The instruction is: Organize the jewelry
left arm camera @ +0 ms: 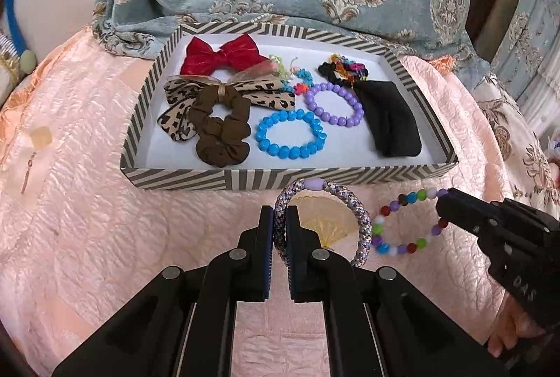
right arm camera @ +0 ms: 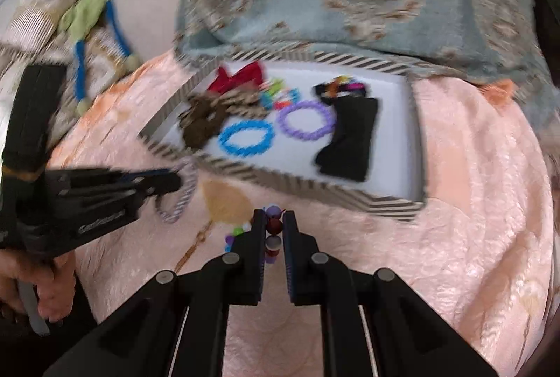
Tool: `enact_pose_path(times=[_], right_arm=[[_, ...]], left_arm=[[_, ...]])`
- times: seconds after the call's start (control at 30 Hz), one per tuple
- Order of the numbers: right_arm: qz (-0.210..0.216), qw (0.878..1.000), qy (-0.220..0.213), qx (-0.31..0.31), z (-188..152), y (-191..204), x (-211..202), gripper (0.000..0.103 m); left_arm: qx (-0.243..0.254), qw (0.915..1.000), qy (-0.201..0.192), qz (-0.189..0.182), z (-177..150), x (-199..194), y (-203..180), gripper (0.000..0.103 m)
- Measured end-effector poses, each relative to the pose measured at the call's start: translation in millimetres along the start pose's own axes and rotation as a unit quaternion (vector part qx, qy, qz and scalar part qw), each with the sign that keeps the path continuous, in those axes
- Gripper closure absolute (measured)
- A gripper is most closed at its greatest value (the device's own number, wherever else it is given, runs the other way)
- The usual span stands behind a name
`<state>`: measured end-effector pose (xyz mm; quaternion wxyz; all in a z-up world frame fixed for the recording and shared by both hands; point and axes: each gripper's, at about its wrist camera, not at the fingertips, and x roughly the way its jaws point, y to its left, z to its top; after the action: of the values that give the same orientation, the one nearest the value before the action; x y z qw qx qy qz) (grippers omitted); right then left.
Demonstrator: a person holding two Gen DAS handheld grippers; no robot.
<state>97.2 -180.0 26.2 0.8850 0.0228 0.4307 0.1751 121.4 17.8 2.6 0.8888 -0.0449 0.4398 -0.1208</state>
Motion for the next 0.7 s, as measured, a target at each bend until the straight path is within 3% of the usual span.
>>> enact_pose_path(times=[0.27,0.7], right_arm=[[-0.018,0.999,-0.009,0.032,4.6,-12.2,-4.3,0.094],[-0.046,0.999,-0.01,0.018,5.6,-11.0,-3.8,0.094]], left_arm=[[-0.001,0.9999,-0.001,0.017,-0.6,0.7,-0.6,0.103],[0.009,0.9995,0.002,0.031,-1.8,1.8,-4.1,0.103]])
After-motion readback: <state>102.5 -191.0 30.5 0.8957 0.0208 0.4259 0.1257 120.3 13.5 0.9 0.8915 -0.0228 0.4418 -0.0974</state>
